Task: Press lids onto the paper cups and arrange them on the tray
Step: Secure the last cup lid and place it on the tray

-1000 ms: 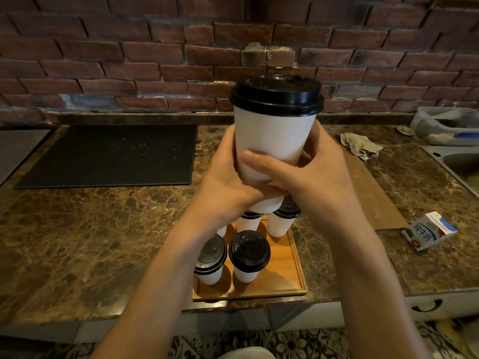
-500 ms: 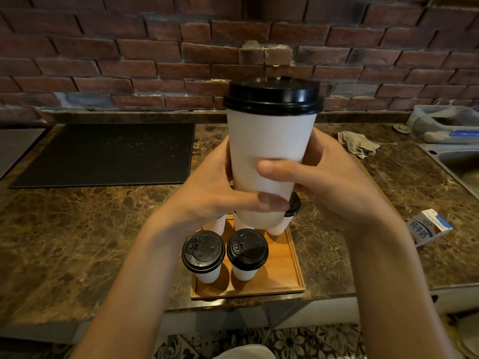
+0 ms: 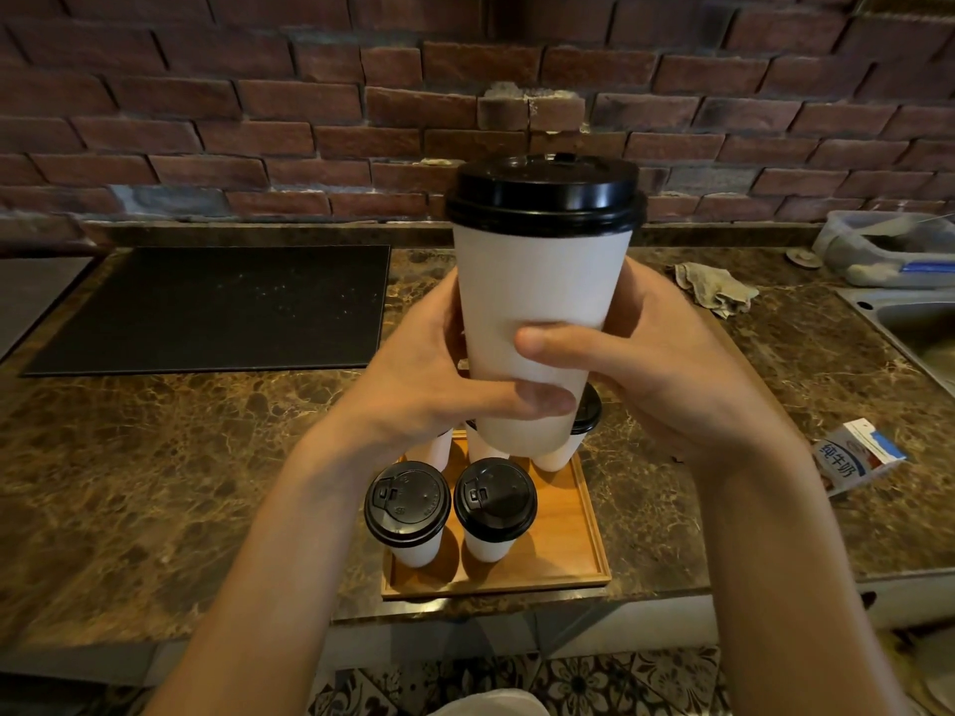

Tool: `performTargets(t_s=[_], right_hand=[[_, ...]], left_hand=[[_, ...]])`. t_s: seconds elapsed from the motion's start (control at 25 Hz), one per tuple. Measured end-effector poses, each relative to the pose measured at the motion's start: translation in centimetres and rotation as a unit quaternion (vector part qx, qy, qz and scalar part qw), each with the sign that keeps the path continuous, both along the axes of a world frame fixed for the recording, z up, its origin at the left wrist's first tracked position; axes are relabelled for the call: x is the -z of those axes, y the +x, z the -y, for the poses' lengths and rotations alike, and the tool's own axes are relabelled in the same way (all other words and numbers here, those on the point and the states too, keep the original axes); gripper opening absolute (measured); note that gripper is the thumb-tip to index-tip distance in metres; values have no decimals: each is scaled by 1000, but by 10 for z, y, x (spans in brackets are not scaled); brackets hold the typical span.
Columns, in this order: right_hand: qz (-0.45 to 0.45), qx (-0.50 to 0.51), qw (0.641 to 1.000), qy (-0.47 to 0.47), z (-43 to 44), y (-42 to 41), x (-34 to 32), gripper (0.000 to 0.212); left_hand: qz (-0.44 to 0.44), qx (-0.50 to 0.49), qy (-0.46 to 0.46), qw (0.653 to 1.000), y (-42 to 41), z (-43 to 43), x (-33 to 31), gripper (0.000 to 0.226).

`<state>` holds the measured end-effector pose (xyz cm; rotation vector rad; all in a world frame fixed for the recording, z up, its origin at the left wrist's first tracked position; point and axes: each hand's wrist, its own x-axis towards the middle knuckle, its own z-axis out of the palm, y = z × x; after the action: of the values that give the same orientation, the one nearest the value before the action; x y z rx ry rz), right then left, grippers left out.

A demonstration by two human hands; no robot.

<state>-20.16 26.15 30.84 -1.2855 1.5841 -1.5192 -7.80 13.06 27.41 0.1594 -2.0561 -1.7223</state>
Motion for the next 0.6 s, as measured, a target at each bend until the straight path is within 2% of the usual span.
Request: performTargets(t_s=[0.32, 0.52, 0.6], right_hand=[[-63, 110, 992, -6, 5, 9, -4, 72], [-84, 189, 978, -13, 16, 19, 5, 84], [-93, 215, 972, -13, 19, 23, 10, 82]], left_hand=[[-27, -112, -53, 992, -6, -4, -4, 82], [-53, -154, -38, 986, -15, -11, 1, 80], [-53, -167, -27, 984, -19, -14, 5, 82]])
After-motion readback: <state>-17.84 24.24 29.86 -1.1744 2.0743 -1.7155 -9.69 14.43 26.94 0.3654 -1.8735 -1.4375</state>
